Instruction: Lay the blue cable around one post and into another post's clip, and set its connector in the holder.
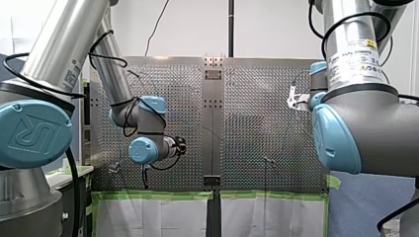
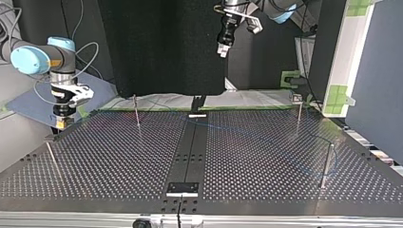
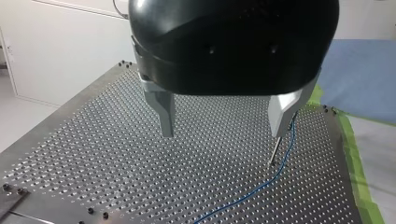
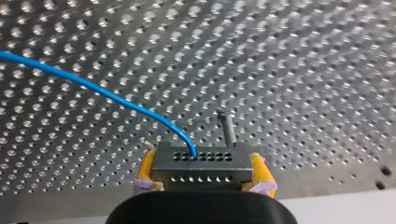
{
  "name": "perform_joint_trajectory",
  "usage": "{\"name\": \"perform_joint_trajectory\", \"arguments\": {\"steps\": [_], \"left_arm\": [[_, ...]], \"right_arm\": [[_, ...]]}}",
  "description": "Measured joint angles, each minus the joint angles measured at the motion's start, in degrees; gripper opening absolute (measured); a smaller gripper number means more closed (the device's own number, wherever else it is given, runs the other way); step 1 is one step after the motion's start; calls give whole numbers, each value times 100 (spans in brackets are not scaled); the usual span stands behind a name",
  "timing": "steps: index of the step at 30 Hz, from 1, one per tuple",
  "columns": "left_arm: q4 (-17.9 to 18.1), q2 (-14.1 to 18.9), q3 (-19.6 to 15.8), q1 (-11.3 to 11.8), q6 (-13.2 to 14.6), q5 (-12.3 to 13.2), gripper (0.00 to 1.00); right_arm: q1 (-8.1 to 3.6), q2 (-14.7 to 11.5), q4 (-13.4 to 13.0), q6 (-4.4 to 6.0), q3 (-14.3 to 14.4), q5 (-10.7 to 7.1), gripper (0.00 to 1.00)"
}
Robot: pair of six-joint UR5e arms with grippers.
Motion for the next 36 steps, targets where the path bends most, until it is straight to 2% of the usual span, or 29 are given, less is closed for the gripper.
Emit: {"name": "perform_joint_trajectory", "arguments": {"steps": [4,9,12,15,23,26,33,36], "left_arm": [[-44,0,0,-1,18,-11,100],[-64,0,0,-1,15,-21,100],[-85,0,0,-1,11,-28,100],[-109,0,0,4,18,-31,100],[-156,0,0,21,24,-41,100],[-167,1,0,22,24,-41,100],[-193,0,0,28,27,-142,100],[-212,0,0,29,40,-163,100]], "right_arm": [[-13,57,183,-183,-182,-133,0],[-25,64,418,-417,-411,-196,0],[-41,65,563,-563,-495,-219,0],[-57,66,700,-713,-528,-316,0],[-168,68,740,-1073,-541,-658,0],[-221,71,624,-1052,-539,-815,0],[-363,69,483,-774,-536,-1150,0],[-441,67,466,-690,-536,-1231,0]]}}
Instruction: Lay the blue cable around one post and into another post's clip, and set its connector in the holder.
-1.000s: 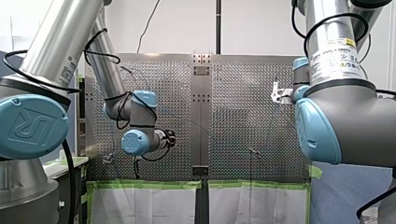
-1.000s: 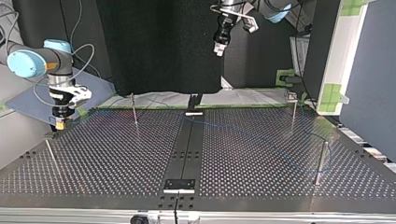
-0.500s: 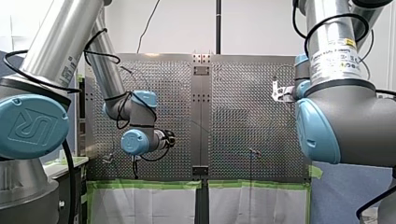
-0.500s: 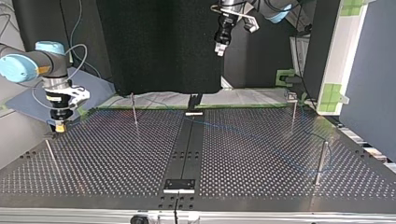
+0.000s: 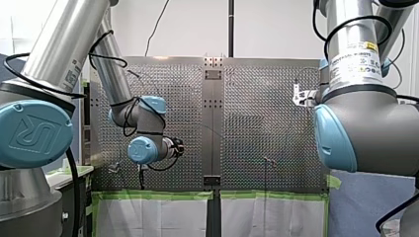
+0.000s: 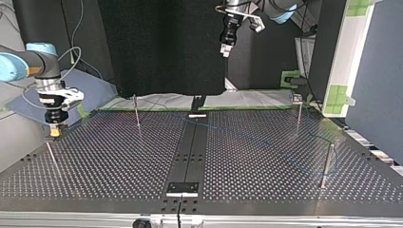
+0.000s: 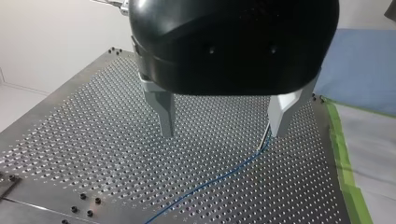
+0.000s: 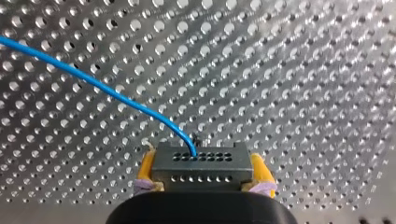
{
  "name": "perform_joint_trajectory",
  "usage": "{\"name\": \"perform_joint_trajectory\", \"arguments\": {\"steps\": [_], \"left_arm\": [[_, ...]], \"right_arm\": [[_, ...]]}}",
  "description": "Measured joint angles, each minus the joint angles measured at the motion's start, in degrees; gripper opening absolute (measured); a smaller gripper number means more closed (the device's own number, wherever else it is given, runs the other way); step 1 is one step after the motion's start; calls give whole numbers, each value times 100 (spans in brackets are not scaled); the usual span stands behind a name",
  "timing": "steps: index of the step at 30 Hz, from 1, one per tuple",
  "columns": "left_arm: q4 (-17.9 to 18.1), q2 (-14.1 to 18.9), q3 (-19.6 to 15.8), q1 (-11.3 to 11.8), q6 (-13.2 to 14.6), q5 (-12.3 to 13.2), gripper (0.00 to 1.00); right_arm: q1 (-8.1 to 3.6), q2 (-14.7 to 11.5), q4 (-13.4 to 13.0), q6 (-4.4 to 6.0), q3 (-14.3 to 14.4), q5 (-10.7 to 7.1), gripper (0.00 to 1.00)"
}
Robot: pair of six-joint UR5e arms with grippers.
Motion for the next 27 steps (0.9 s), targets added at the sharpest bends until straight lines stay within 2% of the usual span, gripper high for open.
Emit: {"name": "perform_joint_trajectory", "arguments": {"steps": [5,11,15,17,22,27], "left_arm": [[-20,0,0,2,24,-9,100],[-31,0,0,3,28,-11,100],[-32,0,0,3,28,-11,100],[-32,0,0,3,28,-11,100],[-51,0,0,3,28,-14,100],[-57,0,1,4,28,-12,100]], "right_arm": [[-133,3,-10,93,2,-36,0],[-315,5,-150,306,4,-84,0],[-402,6,-215,357,6,-178,0],[-426,7,-255,377,6,-222,0],[-455,12,-327,503,3,-289,0],[-437,24,-338,536,-5,-299,0]]}}
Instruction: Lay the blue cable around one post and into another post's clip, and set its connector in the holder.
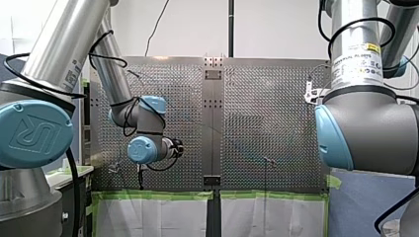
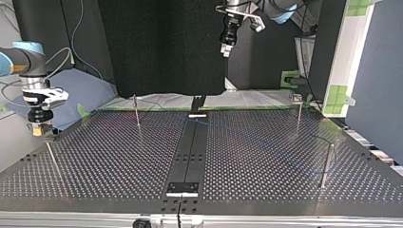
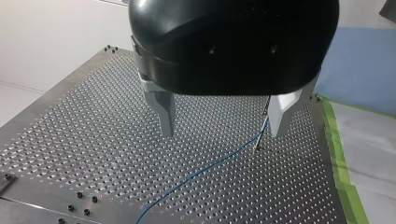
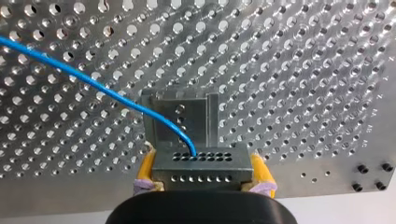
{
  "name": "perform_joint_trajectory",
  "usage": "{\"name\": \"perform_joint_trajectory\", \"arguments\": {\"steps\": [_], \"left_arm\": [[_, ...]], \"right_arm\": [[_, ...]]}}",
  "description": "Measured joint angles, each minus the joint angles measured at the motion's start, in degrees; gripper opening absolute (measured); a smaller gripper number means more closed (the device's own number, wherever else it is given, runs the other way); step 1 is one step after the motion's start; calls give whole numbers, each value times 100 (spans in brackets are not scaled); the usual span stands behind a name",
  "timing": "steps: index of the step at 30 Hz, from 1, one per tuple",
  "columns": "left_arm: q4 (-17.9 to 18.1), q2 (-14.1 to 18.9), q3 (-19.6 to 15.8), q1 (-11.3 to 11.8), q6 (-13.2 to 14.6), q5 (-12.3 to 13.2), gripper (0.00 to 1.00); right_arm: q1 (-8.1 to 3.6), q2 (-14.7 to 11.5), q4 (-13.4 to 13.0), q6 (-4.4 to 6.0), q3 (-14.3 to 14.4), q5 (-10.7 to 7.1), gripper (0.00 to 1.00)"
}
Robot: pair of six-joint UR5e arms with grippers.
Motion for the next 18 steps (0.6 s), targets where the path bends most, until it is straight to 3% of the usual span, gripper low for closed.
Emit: {"name": "perform_joint_trajectory", "arguments": {"steps": [9,18], "left_arm": [[-1,0,-1,-1,0,1,100],[-1,-1,-1,-1,0,1,100]], "right_arm": [[115,121,147,-73,-141,-15,0],[159,203,192,-68,-239,-20,0]]}}
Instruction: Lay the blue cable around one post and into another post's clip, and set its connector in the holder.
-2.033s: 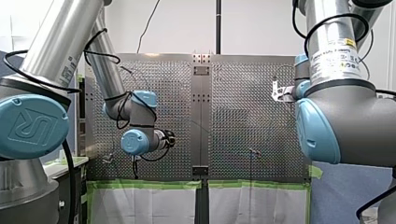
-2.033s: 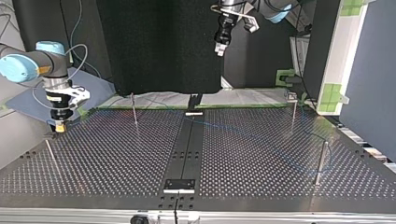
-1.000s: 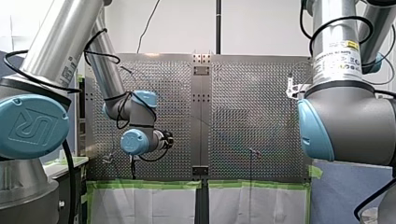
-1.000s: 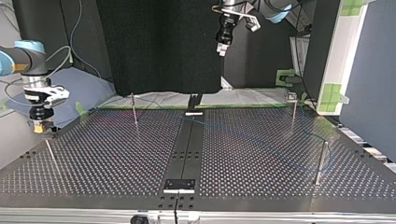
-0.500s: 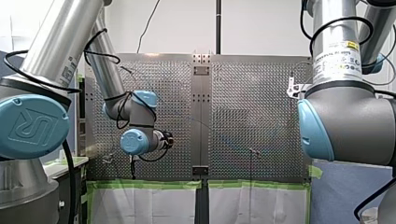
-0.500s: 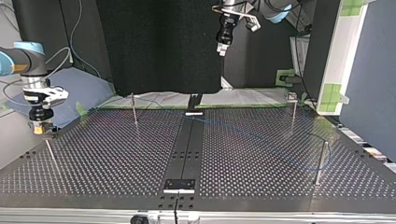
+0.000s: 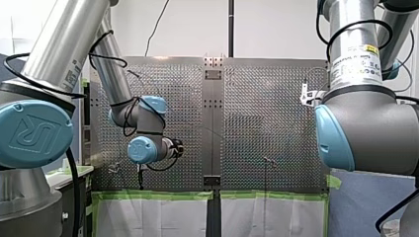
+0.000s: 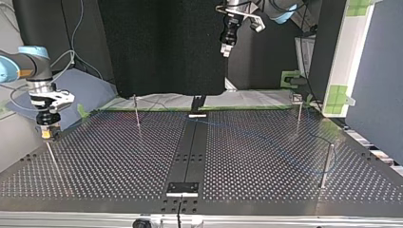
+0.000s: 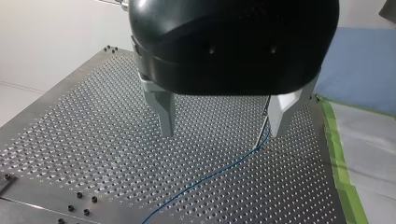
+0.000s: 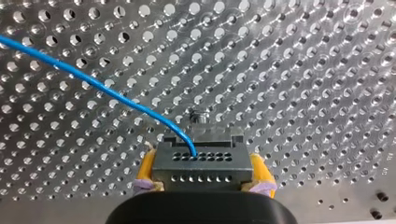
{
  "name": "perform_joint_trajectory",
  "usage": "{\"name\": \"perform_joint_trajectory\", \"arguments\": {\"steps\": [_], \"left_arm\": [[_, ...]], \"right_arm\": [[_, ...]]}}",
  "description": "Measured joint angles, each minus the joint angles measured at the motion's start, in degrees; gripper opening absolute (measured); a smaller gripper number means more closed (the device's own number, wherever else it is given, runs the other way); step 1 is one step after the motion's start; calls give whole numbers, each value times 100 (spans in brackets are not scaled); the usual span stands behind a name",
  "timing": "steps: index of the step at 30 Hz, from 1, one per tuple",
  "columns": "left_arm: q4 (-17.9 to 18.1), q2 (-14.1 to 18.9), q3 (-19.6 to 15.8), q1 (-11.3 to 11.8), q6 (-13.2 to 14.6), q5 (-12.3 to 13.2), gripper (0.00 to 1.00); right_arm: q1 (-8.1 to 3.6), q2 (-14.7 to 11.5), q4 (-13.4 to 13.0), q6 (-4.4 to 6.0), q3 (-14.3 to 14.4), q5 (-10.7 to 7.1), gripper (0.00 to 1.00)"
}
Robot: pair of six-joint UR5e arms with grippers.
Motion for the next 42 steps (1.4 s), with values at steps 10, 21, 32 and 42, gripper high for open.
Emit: {"name": "perform_joint_trajectory", "arguments": {"steps": [10,21,32,42], "left_arm": [[0,0,0,0,0,0,100],[0,0,0,0,0,0,100],[0,0,0,0,0,0,100],[-2,0,1,0,0,0,100]], "right_arm": [[31,101,50,5,-118,-45,0],[32,111,57,59,-180,-94,0],[-3,131,-5,97,-179,-120,0],[-8,149,-62,112,-178,-170,0]]}}
